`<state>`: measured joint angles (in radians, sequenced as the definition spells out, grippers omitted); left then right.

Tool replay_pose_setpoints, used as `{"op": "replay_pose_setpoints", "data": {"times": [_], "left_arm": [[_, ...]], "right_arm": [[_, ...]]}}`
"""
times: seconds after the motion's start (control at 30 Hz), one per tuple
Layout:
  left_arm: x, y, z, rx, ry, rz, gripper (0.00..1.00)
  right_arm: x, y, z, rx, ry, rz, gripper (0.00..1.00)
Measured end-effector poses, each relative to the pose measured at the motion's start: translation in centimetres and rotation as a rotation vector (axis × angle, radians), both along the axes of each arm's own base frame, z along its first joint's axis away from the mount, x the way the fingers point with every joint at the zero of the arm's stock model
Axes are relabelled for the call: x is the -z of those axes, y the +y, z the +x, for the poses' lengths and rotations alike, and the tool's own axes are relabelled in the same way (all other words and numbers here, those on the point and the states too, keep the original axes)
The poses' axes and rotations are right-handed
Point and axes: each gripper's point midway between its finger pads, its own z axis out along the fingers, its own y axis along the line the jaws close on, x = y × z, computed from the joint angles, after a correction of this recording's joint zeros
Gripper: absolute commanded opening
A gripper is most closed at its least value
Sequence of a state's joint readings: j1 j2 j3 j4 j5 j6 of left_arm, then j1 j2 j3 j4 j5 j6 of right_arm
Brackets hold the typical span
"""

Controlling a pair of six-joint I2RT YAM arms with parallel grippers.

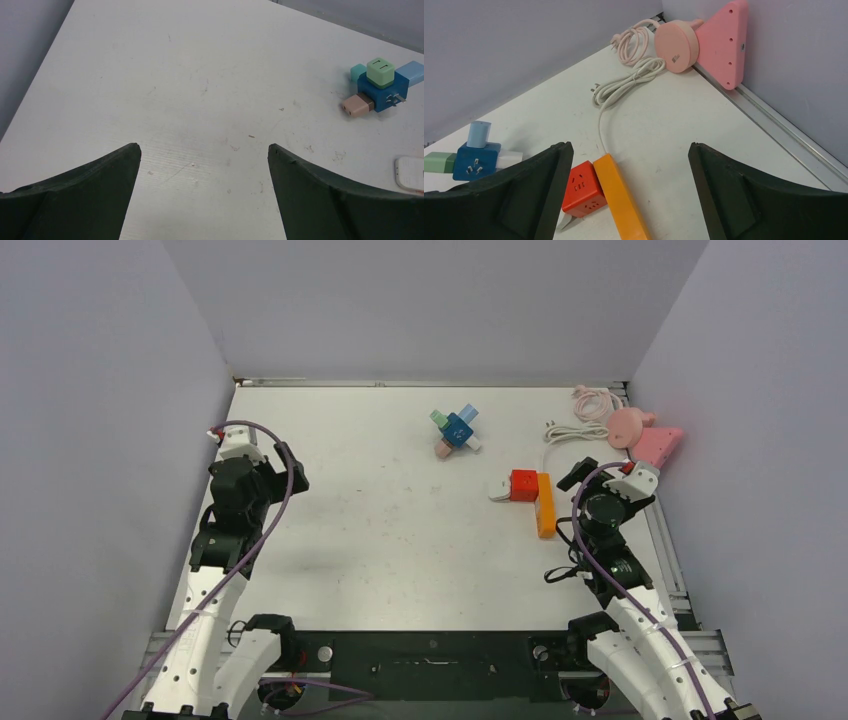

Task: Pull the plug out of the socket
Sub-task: Move the socket to the center of the board.

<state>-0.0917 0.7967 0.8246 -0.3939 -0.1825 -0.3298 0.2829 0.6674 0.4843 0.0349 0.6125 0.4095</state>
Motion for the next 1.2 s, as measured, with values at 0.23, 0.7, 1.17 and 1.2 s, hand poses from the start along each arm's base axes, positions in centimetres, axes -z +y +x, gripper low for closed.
{"op": "replay_pose_setpoints", "data": {"times": [0.23, 0.7, 1.17, 1.2], "left_arm": [[0.2, 0.0, 0.1, -0.003, 0.005, -0.001, 0.96], [-2.2, -2.7, 2.5, 0.109, 0.018, 0.013, 0.96], [2.2, -4.6, 2.0, 0.218, 0.094, -0.015, 0.96], [2.1, -4.6, 2.0, 0.219, 0.092, -0.015, 0.96]], "right_arm": [[-0.1, 0.0, -0.1, -0.003, -0.004, 0.000, 0.90], [0.7, 8.9, 5.2, -0.469, 0.145, -0.064, 0.90], [7.2, 20.0, 12.6, -0.856, 0.412, -0.009, 0.96], [7.4, 20.5, 13.3, -0.864, 0.418, -0.007, 0.95]]}}
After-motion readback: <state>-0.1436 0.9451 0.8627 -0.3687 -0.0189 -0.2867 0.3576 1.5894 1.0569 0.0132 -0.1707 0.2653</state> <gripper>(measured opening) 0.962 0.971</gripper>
